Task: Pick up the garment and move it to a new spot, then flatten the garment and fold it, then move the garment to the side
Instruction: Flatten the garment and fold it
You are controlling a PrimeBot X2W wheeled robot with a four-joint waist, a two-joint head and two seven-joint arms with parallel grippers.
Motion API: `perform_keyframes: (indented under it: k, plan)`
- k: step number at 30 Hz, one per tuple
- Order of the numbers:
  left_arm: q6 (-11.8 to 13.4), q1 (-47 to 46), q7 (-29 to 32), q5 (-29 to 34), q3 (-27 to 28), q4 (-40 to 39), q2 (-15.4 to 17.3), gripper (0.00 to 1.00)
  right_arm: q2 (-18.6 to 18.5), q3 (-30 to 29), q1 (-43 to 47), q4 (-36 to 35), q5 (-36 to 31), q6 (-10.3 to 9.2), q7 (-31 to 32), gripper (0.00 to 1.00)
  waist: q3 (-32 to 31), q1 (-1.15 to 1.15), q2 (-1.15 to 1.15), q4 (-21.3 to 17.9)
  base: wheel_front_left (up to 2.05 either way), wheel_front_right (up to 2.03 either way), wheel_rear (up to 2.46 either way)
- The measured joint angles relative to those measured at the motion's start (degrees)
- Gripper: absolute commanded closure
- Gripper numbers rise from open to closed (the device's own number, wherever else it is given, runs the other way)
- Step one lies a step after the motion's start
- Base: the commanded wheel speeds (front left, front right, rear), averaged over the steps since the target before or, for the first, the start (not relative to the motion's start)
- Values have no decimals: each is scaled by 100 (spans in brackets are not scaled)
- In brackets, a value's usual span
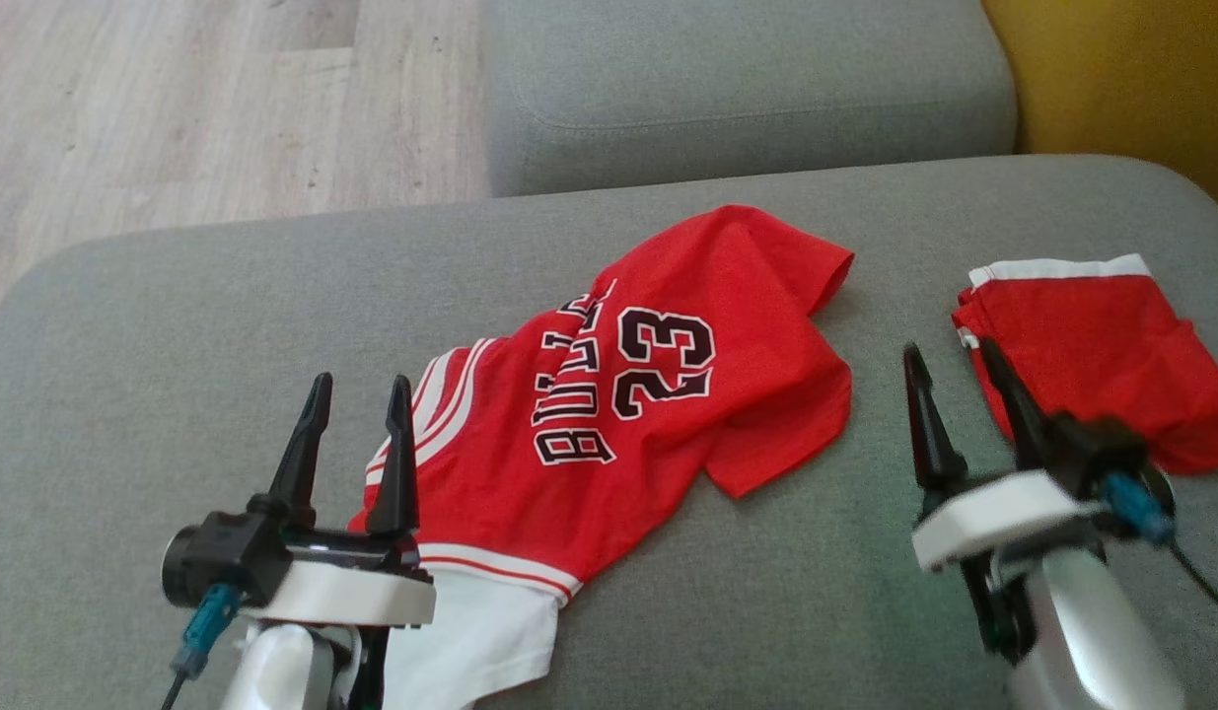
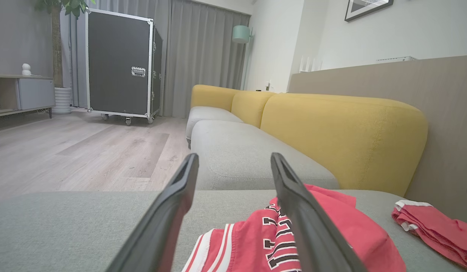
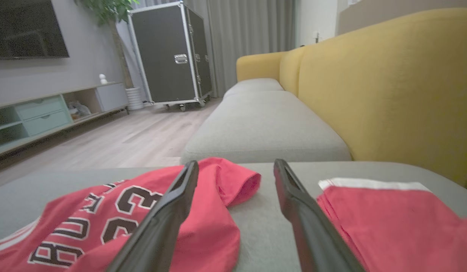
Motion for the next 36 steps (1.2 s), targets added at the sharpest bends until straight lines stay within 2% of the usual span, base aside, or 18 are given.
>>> perform_keyframes:
  k: [3,7,15,24,28,36]
  plan:
    - [0,2,0,5,21,-1,-2,0,122,-308,421,-259,-216,0,1,0,41,0,0,-64,0,0,0]
    - [-1,18,0,5,30,-1,-3,0,179,-383,689,-482,-354,0,1,0,87,0,0,-86,0,0,0]
    - [-7,20,0,5,10,37,-4,0,182,200,699,-530,-342,0,9,0,152,0,0,22,0,0,0]
    - [-51,13,0,51,-94,144,-5,0,187,1073,472,461,-768,0,794,0,231,0,0,330,0,0,0]
    - [-51,8,0,51,-120,189,-5,0,186,1169,132,982,-947,0,1088,0,243,0,0,485,0,0,0]
    - [-56,-5,0,51,-171,223,-5,0,185,1092,-353,1911,-1347,0,1291,0,313,0,0,757,0,0,0]
